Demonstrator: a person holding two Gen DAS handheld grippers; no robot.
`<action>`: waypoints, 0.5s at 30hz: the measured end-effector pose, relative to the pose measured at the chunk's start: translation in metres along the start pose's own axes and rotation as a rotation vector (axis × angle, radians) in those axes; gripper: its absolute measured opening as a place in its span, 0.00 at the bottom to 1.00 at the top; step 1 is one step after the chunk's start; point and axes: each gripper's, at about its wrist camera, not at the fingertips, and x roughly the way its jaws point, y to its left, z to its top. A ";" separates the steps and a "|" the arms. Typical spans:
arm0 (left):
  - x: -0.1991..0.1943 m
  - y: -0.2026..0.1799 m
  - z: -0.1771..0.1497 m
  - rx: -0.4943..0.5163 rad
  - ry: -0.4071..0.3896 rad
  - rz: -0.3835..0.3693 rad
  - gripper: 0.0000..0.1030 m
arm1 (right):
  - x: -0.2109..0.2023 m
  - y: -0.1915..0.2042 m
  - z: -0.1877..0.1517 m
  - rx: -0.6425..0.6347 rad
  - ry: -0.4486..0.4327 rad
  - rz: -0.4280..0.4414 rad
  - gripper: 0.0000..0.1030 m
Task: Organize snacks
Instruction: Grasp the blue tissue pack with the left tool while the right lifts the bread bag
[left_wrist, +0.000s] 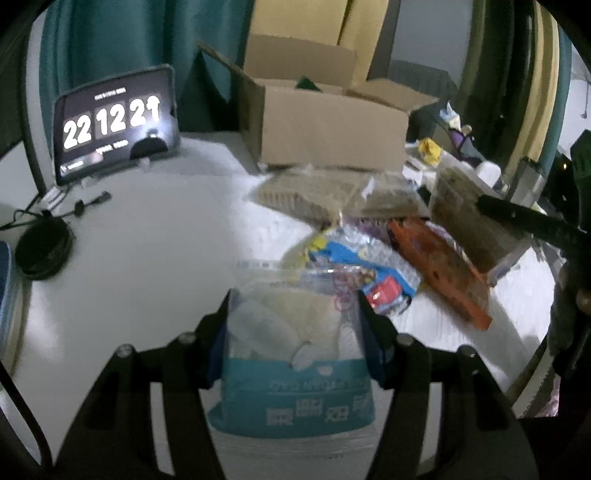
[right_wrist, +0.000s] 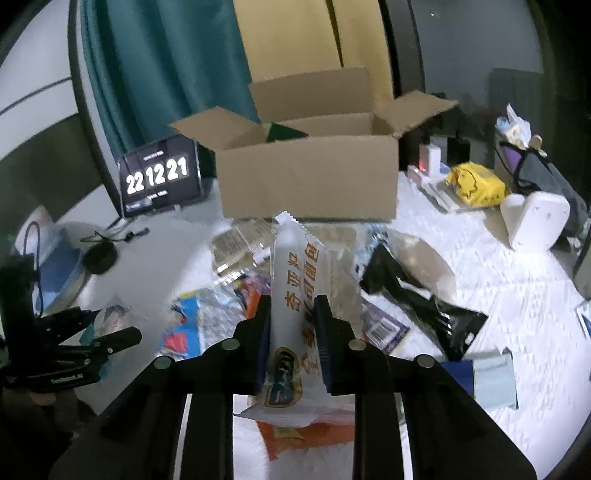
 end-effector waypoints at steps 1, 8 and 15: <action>-0.002 0.000 0.002 0.002 -0.008 0.004 0.59 | -0.001 0.001 0.003 0.000 -0.008 0.005 0.23; -0.013 0.000 0.023 0.008 -0.076 0.007 0.59 | -0.009 0.002 0.020 -0.009 -0.050 0.020 0.22; -0.016 -0.006 0.045 0.022 -0.119 0.005 0.59 | -0.014 -0.005 0.036 -0.004 -0.090 0.023 0.22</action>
